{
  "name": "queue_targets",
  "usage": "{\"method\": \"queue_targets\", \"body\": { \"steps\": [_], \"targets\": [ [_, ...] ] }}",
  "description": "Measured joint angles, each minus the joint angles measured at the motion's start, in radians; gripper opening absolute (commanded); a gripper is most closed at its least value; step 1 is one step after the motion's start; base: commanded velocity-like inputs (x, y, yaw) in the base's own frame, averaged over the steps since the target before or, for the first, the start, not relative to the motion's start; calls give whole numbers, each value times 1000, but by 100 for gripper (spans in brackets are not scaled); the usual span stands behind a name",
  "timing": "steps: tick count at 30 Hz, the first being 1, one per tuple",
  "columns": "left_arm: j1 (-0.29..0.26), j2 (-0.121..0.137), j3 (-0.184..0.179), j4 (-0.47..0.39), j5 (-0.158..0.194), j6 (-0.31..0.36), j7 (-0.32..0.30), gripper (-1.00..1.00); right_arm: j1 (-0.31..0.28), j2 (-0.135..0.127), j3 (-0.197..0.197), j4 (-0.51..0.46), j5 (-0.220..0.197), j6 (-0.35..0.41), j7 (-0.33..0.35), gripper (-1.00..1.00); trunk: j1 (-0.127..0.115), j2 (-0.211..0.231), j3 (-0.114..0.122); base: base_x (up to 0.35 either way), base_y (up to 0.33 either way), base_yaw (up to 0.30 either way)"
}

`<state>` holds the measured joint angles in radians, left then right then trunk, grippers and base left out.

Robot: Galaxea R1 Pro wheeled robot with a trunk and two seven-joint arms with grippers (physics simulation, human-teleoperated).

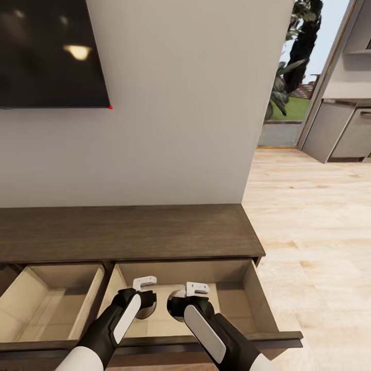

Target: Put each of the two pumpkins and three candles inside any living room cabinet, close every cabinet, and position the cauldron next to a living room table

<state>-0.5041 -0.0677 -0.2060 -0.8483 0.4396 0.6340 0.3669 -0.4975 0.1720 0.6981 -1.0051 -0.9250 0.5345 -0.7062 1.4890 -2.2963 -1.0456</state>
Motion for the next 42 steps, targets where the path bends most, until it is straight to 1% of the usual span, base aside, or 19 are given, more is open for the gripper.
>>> {"method": "queue_targets", "body": {
  "steps": [12, 17, 19, 29, 42],
  "targets": [
    [1, 1, 4, 0, -2, -2, 12, -100, 0, 0, -1, 6, 8, -3, -4, -100, 46, -84, -38, 0, 0, 0],
    [1, 0, 3, -1, -3, -2, 12, -100, 0, 0, -1, 8, 8, -48, -6, -100, 65, -119, -53, 0, 0, 0],
    [1, 0, 3, -5, -3, -2, 12, -100, 0, 0, 0, 8, 7, -54, -5, -100, 73, -133, -60, 0, 0, 0],
    [1, 2, 4, -22, -2, -1, 10, -100, 0, 0, -1, 7, 8, -58, -5, -100, 73, -133, -60, 2, 0, 0],
    [1, 4, 2, -22, -1, -1, 5, -100, 0, 0, -1, 7, 7, -58, -5, -100, 73, -133, -60, 65, 0, 0]
  ]
}}
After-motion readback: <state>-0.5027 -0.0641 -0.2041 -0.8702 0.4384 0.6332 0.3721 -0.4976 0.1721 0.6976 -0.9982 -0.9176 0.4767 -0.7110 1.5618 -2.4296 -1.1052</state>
